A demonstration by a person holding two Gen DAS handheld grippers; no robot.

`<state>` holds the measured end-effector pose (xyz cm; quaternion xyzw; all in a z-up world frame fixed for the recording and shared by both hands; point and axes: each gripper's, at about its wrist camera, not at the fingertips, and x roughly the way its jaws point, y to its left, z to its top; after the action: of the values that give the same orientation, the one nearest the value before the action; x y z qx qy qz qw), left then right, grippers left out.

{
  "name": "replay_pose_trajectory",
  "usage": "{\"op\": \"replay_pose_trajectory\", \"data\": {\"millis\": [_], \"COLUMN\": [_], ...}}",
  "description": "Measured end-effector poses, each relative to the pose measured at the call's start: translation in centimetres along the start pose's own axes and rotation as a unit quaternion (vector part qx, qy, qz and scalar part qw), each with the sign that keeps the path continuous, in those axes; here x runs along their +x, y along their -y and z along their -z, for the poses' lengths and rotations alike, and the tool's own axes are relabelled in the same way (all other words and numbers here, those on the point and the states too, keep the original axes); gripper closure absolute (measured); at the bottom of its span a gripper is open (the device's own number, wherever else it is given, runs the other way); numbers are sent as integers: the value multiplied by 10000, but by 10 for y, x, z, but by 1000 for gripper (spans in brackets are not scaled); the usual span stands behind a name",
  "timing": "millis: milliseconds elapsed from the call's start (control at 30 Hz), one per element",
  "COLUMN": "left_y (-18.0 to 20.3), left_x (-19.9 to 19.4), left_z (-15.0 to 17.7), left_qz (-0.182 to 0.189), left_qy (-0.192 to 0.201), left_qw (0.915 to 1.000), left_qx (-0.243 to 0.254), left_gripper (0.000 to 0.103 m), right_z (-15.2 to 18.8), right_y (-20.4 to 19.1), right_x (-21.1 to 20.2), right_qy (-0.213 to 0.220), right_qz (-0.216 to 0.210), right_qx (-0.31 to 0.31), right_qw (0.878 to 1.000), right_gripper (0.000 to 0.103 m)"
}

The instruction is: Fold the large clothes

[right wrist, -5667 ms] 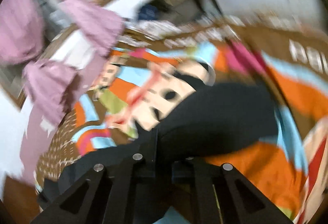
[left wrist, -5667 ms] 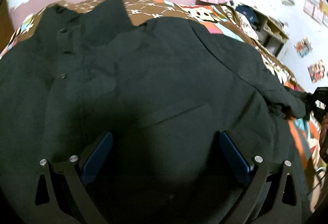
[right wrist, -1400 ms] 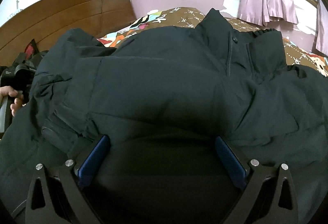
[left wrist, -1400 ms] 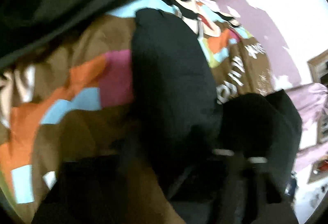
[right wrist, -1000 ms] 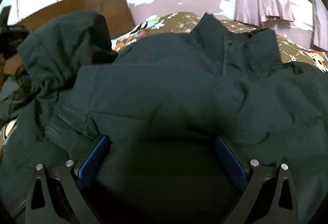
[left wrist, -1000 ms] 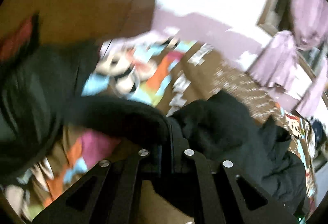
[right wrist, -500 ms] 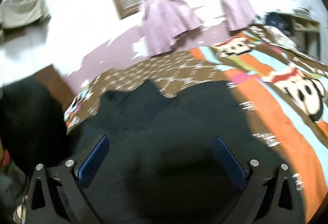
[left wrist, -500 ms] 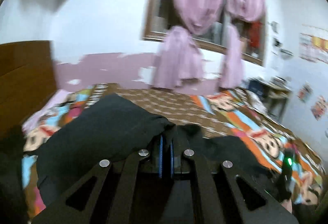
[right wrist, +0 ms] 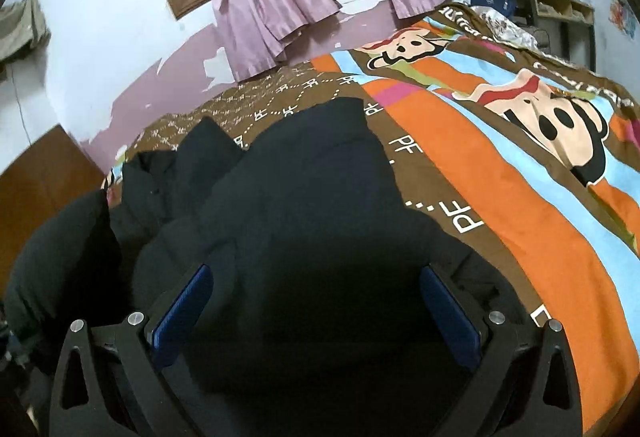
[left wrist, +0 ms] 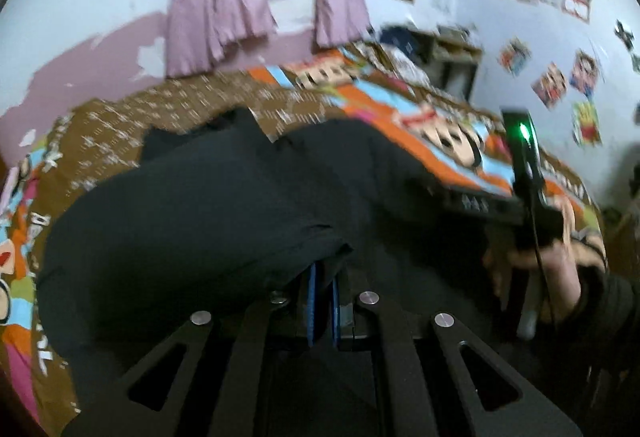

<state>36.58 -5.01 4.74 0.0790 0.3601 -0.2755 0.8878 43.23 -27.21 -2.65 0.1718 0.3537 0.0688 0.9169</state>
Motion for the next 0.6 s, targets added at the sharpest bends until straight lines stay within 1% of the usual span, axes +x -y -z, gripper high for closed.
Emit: {"op": "replay_pose_trajectory", "data": {"millis": [100, 133, 200, 233, 267, 300, 367, 400, 433, 467, 567, 600], "left_y": [6, 8, 11, 12, 12, 11, 7, 4, 3, 2, -6, -13], "left_x": [13, 16, 20, 20, 20, 17, 9, 2, -4, -11, -39, -49], "left_z": [18, 23, 32, 36, 39, 42, 50, 54, 57, 61, 68, 70], "left_qz": [24, 14, -8, -27, -5, 66, 222, 301, 346, 378, 302, 265], "left_qy": [-330, -426, -578, -620, -622, -588, -469, -388, -320, -242, 60, 207], "left_qw": [9991, 9984, 9967, 9964, 9965, 9970, 9981, 9985, 9988, 9990, 9990, 9980], "left_qx": [269, 373, 570, 582, 562, 509, 341, 223, 133, 36, -322, -533], "left_gripper": [99, 96, 94, 92, 87, 83, 56, 51, 45, 42, 41, 41], "right_z": [2, 2, 3, 2, 3, 3, 1, 1, 1, 0, 3, 5], "right_y": [1, 2, 4, 4, 5, 4, 3, 2, 0, -3, -20, -29], "right_x": [3, 3, 4, 5, 4, 4, 3, -1, -5, -10, -26, -33], "right_qy": [-17, -19, -10, -6, 6, 9, 41, 124, 209, 311, 605, 700], "right_qz": [8, -4, -34, -44, -53, -41, -50, -127, -232, -355, -802, -940], "right_qx": [-36, -20, 7, 14, 15, 8, -3, -20, -45, -93, -432, -624], "right_qw": [10000, 10000, 10000, 10000, 10000, 10000, 10000, 9998, 9995, 9988, 9940, 9911], "right_gripper": [0, 0, 0, 0, 0, 0, 0, 0, 0, 0, 0, 0]}}
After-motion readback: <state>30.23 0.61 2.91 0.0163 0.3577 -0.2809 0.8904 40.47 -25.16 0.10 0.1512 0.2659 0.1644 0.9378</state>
